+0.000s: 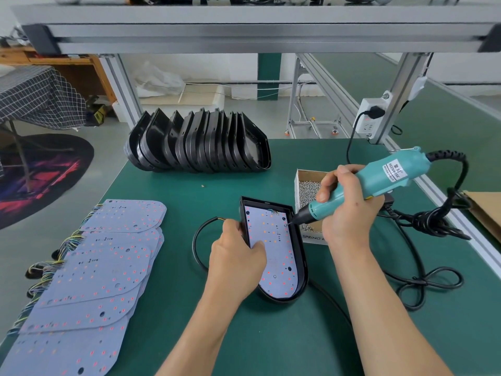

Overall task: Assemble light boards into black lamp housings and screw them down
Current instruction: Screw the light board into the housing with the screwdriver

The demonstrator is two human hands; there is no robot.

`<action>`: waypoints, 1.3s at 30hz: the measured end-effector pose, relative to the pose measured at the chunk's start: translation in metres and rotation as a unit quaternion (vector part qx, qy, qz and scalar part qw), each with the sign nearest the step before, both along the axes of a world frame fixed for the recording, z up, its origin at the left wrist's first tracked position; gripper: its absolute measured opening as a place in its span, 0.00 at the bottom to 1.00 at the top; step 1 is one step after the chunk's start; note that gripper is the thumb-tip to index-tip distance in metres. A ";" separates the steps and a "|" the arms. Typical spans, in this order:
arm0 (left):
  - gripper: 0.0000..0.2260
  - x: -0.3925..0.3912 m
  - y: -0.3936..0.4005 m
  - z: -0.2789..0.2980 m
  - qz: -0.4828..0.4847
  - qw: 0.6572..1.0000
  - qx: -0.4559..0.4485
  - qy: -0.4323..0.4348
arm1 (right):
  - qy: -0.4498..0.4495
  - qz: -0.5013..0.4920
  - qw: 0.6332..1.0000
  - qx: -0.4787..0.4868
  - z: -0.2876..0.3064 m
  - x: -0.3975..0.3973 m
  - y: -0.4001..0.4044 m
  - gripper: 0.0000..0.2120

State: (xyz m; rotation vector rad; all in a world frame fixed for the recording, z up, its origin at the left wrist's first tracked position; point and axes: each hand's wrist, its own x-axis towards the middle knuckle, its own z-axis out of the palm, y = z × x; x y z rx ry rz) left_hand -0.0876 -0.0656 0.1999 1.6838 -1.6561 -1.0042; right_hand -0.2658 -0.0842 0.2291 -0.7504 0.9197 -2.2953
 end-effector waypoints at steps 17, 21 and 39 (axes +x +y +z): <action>0.09 -0.001 0.003 -0.003 0.000 1.000 -0.011 0.016 | 0.017 0.010 1.000 0.001 0.001 0.004 -0.001 0.13; 0.09 0.000 0.004 -0.004 0.003 1.000 -0.008 0.019 | 0.014 0.009 1.000 0.002 0.001 0.004 -0.001 0.12; 0.09 0.004 -0.002 -0.007 0.003 1.000 0.016 0.014 | 0.039 0.042 0.998 0.006 -0.001 0.000 0.002 0.08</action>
